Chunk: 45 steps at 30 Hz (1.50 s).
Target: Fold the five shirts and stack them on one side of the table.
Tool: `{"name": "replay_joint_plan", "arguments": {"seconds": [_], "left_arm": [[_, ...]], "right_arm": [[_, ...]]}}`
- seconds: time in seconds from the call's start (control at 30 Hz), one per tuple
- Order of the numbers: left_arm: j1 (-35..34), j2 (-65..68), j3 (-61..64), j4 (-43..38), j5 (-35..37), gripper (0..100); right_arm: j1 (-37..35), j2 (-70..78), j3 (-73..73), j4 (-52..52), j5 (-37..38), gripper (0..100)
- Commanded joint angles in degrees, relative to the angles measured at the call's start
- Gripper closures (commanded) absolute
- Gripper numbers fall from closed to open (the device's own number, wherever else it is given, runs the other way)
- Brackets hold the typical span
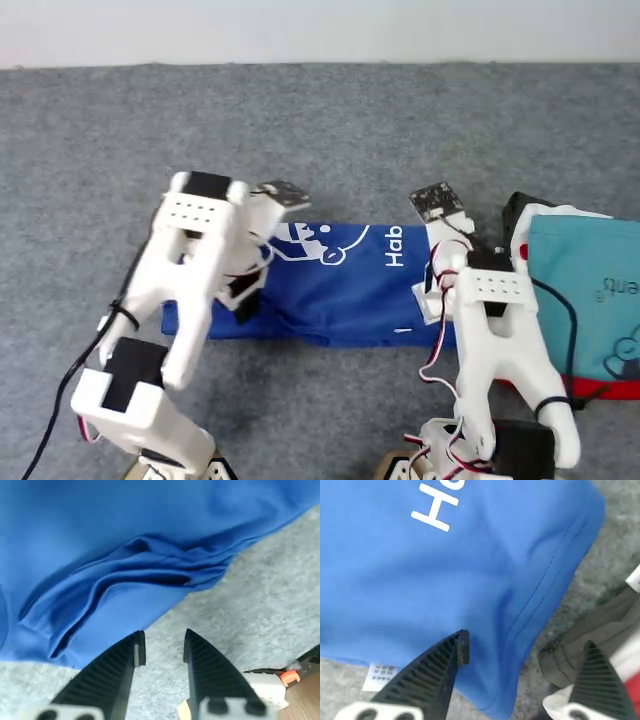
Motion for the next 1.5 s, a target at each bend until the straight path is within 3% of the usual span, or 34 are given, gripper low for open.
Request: {"name": "replay_joint_plan", "arguments": {"seconds": [0.0, 0.37, 0.57, 0.93, 1.13, 1.33, 1.47], "left_arm": [[2.2, -2.6, -0.5, 0.2, -0.6, 86], [2.5, -2.6, -0.1, -10.1, -0.3, 86], [2.5, -2.5, 0.2, -11.6, 0.4, 86], [6.6, -2.5, 15.1, -27.9, 4.2, 86], [8.4, -2.9, 15.3, -28.2, 4.2, 86], [7.3, -3.3, 12.8, -25.1, 4.0, 86], [6.9, -3.3, 7.5, -18.5, 3.8, 86]], "right_arm": [[0.3, -1.8, 0.5, -2.3, -0.5, 69.2], [0.6, 14.4, -1.4, -6.5, -0.6, 71.0], [0.6, 16.0, -2.2, -6.5, -0.6, 71.0], [0.7, 16.1, -2.2, -6.5, -0.6, 71.0], [0.6, 16.0, -2.2, -6.4, -0.5, 74.2], [0.6, 15.9, -2.2, -6.3, -0.5, 99.0], [0.6, 15.9, -3.5, -4.4, -0.5, 96.1]]}}
